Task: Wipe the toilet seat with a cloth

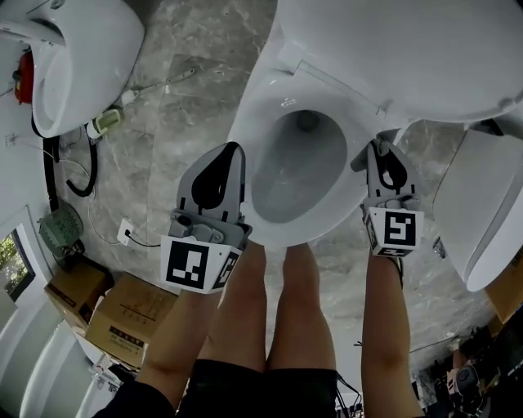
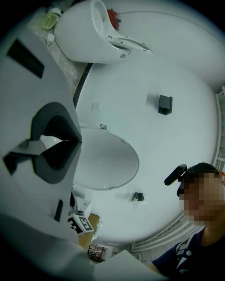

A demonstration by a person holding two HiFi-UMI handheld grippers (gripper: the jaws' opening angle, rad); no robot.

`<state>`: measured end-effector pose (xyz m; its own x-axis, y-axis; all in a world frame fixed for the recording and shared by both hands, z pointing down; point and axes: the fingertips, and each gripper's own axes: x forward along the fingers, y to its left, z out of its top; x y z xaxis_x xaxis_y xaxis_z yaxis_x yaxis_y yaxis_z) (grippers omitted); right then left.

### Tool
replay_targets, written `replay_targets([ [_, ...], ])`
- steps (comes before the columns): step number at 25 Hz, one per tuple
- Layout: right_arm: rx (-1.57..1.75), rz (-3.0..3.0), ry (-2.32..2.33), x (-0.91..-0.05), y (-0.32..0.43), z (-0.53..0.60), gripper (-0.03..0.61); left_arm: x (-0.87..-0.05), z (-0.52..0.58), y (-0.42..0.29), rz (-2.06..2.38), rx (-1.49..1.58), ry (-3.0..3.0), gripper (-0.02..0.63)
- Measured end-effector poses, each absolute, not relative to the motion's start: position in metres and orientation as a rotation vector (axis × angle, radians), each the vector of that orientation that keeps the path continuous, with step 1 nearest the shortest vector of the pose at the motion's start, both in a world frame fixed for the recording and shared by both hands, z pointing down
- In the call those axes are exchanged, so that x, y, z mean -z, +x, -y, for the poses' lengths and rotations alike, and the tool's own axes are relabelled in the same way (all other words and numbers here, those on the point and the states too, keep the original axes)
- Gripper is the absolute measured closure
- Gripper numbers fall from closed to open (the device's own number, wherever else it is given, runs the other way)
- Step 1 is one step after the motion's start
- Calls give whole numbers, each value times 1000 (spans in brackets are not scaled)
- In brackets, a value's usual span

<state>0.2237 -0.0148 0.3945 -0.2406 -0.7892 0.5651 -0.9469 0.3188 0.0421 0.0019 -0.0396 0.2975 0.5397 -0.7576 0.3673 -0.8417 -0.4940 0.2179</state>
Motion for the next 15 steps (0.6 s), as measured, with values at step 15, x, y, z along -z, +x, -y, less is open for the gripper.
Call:
replay_targets([
  [15,-233,1905,1019,-490,218,-22,508,-322,31,9,1262,-356,2404,594],
])
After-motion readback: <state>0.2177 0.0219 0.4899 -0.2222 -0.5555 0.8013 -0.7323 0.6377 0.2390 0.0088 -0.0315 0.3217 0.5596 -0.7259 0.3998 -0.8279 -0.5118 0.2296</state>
